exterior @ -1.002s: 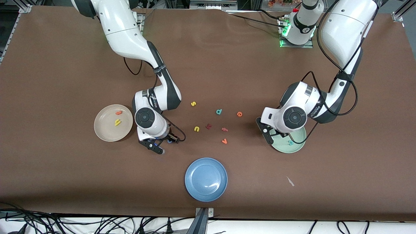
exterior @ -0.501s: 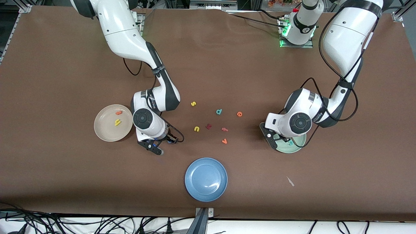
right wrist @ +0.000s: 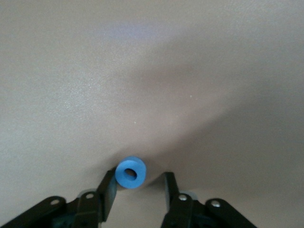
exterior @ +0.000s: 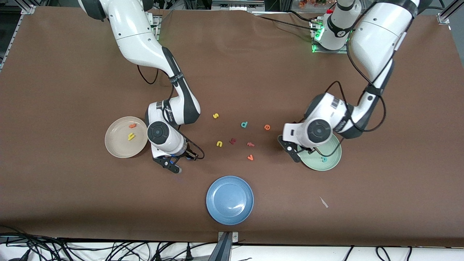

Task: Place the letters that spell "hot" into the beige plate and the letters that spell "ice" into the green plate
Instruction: 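Drop the pink letter into the green plate while the right gripper grasps the o, then carry the blue o into the beige plate while the left gripper grasps the orange e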

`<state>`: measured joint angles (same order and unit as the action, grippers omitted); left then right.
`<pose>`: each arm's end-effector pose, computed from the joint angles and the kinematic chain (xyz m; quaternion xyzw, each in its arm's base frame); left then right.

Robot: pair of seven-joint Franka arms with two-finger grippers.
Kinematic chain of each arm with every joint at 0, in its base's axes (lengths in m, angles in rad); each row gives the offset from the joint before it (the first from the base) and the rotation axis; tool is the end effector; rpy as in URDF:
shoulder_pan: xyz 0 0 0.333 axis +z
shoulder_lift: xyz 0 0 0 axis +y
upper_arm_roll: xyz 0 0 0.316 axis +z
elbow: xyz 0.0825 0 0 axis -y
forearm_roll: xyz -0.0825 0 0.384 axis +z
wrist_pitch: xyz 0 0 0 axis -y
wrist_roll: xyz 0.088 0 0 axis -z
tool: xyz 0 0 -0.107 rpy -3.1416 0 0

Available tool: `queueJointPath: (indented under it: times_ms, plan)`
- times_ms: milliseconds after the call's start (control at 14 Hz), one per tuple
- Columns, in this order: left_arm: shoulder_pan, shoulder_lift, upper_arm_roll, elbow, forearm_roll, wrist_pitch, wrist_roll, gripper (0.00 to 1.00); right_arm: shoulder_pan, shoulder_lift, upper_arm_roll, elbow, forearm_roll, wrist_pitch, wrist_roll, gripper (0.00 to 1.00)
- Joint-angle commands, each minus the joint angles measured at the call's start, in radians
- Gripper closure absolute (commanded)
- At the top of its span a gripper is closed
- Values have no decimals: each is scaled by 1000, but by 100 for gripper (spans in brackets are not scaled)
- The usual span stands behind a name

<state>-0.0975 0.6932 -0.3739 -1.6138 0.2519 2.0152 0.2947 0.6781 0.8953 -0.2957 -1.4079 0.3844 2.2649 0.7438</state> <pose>0.6100 -0.2634 0.2230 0.9042 -0.4102 -0.1186 0.0051 0.6541 0.3195 0.1795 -0.9682 0.2481 0.0139 0.0300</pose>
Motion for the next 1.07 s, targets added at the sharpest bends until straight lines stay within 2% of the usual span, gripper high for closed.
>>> queueJointPath:
  times_ms: [0,72,429,501,573,787,1002]
  plan:
    - [-27,-27,-39,-8,-23,-32,-237,0,-15,39,10,52,28,-4,-20,59]
    - [-33,-20,-55,-8,-23,-29,-318,0,-15,42,10,53,28,-4,-21,65]
    - [-122,0,-63,-18,-20,-4,-659,0,-15,47,12,53,28,12,-20,76]
    - [-125,2,-62,-35,-19,26,-693,4,-15,47,12,53,28,12,-20,76]
    - [-128,2,-62,-58,-14,61,-698,7,-15,48,12,53,28,12,-20,79]
    - [-122,5,-60,-124,-8,175,-698,15,-15,48,18,55,28,12,-20,80]
    - [-122,11,-54,-124,0,186,-689,22,-15,37,17,78,27,-30,-18,85]
